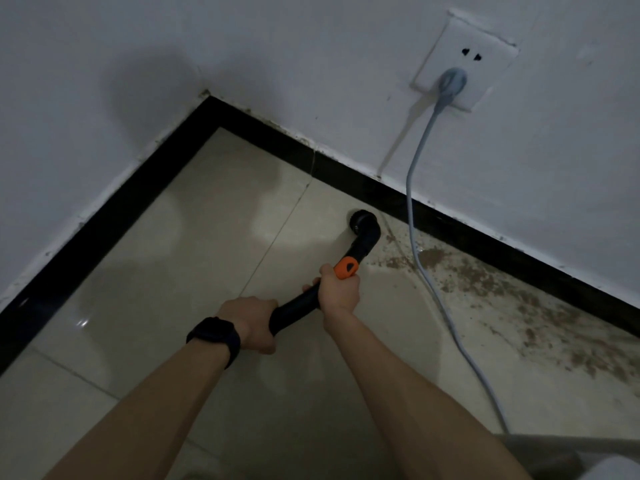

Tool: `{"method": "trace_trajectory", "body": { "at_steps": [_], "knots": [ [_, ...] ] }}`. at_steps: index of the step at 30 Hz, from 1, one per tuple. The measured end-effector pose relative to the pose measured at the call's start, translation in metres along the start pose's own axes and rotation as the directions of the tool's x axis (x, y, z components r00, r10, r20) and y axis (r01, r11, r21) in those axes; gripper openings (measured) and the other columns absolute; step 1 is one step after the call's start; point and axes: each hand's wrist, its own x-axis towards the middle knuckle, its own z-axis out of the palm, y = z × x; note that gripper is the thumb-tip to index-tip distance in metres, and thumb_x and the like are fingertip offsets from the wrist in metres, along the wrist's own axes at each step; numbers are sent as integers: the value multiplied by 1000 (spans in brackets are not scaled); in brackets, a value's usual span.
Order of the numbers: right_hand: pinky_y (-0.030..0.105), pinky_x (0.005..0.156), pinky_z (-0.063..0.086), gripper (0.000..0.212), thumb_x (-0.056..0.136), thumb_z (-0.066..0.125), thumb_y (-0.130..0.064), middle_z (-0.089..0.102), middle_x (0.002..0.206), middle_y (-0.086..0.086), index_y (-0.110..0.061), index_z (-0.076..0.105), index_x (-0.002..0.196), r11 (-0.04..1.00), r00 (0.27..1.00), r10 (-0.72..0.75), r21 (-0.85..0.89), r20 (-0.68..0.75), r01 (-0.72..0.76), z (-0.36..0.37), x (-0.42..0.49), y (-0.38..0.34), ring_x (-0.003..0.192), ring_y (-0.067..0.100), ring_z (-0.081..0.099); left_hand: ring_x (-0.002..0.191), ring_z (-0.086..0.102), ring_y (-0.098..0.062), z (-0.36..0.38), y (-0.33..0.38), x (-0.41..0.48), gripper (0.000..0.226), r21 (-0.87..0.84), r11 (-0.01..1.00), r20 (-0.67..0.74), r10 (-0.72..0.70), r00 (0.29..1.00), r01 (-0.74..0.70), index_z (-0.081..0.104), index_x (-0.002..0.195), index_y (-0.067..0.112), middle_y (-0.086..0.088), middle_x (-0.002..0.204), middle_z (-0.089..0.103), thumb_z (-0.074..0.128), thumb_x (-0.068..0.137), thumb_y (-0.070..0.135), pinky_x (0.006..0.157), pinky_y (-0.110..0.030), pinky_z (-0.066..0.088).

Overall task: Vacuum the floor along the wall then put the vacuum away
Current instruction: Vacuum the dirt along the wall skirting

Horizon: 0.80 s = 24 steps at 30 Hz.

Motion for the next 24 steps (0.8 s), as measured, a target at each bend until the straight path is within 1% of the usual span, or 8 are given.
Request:
{"method": "trace_trajectory", "body": {
  "at_steps": [2, 6, 10, 13, 16, 18, 22, 24],
  "knots": [
    [36, 57, 62, 29, 91, 64, -19, 71, 92, 18, -8, 53, 115, 1000, 1000, -5, -1, -3, 5, 0, 2, -4, 54, 25, 71, 94, 64, -20, -1, 1, 1, 55, -5, 1000, -22, 8, 1000, -8, 52, 122, 24, -1, 110, 64, 76, 75, 40, 66, -28, 46],
    [25, 46, 53, 29, 93, 63, -18, 72, 97, 21, -8, 52, 119, 1000, 1000, -11, -12, 8, 12, 3, 5, -12, 54, 24, 70, 92, 64, -20, -3, 0, 3, 52, -37, 999, -65, 17, 998, -19, 50, 120, 22, -2, 109, 64, 74, 76, 40, 66, -29, 48],
    [27, 48, 54, 35, 92, 63, -18, 72, 91, 17, -7, 51, 123, 999, 1000, -20, -35, 7, 20, 8, 11, -20, 53, 24, 71, 93, 63, -21, -5, 1, 6, 52, -73, 997, -100, 24, 995, -31, 49, 118, 21, -2, 109, 63, 74, 77, 40, 68, -30, 50],
    [27, 46, 54, 34, 93, 63, -19, 72, 93, 17, -8, 52, 123, 999, 1000, -28, -46, 3, 28, 9, 16, -24, 51, 23, 71, 95, 63, -22, -7, 2, 9, 52, -89, 995, -111, 32, 993, -42, 48, 118, 21, -2, 110, 62, 74, 77, 40, 67, -30, 47],
    [28, 48, 55, 31, 93, 64, -20, 72, 96, 18, -9, 52, 119, 998, 999, -32, -63, -9, 31, 7, 19, -26, 58, 26, 74, 94, 63, -22, -6, 5, 12, 51, -91, 995, -112, 42, 993, -52, 47, 117, 20, -3, 110, 62, 74, 78, 39, 66, -29, 46],
    [31, 51, 58, 29, 93, 64, -20, 72, 94, 17, -9, 52, 117, 997, 999, -34, -75, -9, 34, 7, 21, -27, 62, 29, 74, 94, 62, -21, -5, 6, 14, 50, -105, 993, -113, 45, 993, -57, 47, 119, 20, -3, 112, 62, 73, 80, 38, 67, -29, 46],
    [31, 50, 58, 28, 93, 64, -17, 70, 87, 16, -8, 52, 117, 996, 999, -46, -76, -7, 45, 6, 24, -29, 56, 27, 71, 99, 62, -23, -5, 7, 14, 55, -118, 991, -97, 44, 994, -55, 45, 124, 19, -4, 116, 61, 73, 81, 37, 70, -30, 48],
    [34, 53, 61, 28, 92, 65, -17, 70, 87, 17, -8, 52, 115, 996, 999, -45, -74, -8, 44, 6, 23, -28, 57, 27, 72, 100, 62, -24, -9, 9, 13, 58, -121, 991, -59, 44, 997, -51, 45, 124, 18, -5, 116, 60, 76, 79, 37, 71, -31, 50]
  ]
}}
